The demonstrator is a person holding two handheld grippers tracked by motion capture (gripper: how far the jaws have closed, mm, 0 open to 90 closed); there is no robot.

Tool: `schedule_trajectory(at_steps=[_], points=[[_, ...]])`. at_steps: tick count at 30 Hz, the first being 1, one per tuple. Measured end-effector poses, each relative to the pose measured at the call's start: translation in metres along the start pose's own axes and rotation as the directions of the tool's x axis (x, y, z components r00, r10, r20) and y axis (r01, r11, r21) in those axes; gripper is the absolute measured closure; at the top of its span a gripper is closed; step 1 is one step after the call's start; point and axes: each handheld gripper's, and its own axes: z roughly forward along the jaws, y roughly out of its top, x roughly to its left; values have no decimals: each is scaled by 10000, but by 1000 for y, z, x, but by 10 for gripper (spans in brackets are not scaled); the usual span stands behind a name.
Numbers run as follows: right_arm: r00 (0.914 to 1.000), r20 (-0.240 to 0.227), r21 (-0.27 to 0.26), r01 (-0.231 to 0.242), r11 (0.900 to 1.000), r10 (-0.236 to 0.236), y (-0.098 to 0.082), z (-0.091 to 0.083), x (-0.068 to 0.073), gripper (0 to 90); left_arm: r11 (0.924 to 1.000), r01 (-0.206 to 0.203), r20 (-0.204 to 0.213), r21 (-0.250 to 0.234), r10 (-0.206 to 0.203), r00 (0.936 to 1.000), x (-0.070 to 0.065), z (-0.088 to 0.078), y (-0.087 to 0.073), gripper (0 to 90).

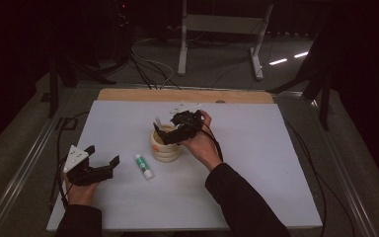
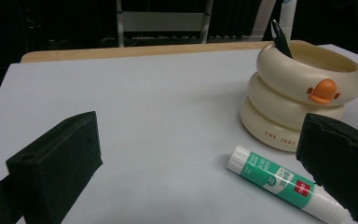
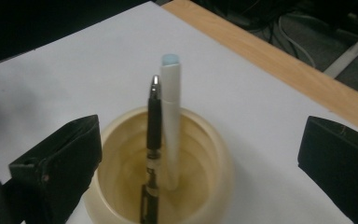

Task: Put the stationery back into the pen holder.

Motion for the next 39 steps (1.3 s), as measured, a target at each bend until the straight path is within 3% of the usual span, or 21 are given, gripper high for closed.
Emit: schedule_trajectory(at_steps=[10,13,15,26,29,33,39], points=[[9994,250,-583,-235,9980,250,-16,-35,-16,0,10000,-7,4,-11,7,10000,-1,0,0,4],[9978,662,-657,84,9978,-40,-28,-49,-22,0,10000,-8,11,29,8,10000,-2,0,0,3],[9975,711,-730,58,9973,-6,-35,-56,-27,0,10000,-24,19,32,24,10000,-2,0,-1,3],[9950,874,-952,-401,9947,485,-88,-87,-54,0,9999,-124,30,63,124,9999,-3,0,-1,3],[9939,837,-1150,-623,9914,721,-100,-94,-59,0,9999,-138,35,74,138,9999,-3,0,0,3],[9947,869,-1327,-438,9902,557,-113,-104,-61,0,9999,-153,12,62,153,9999,-2,-2,0,3],[9923,858,-1366,-776,9876,898,-139,-114,-69,0,9998,-190,5,46,190,9998,-3,-3,0,3]])
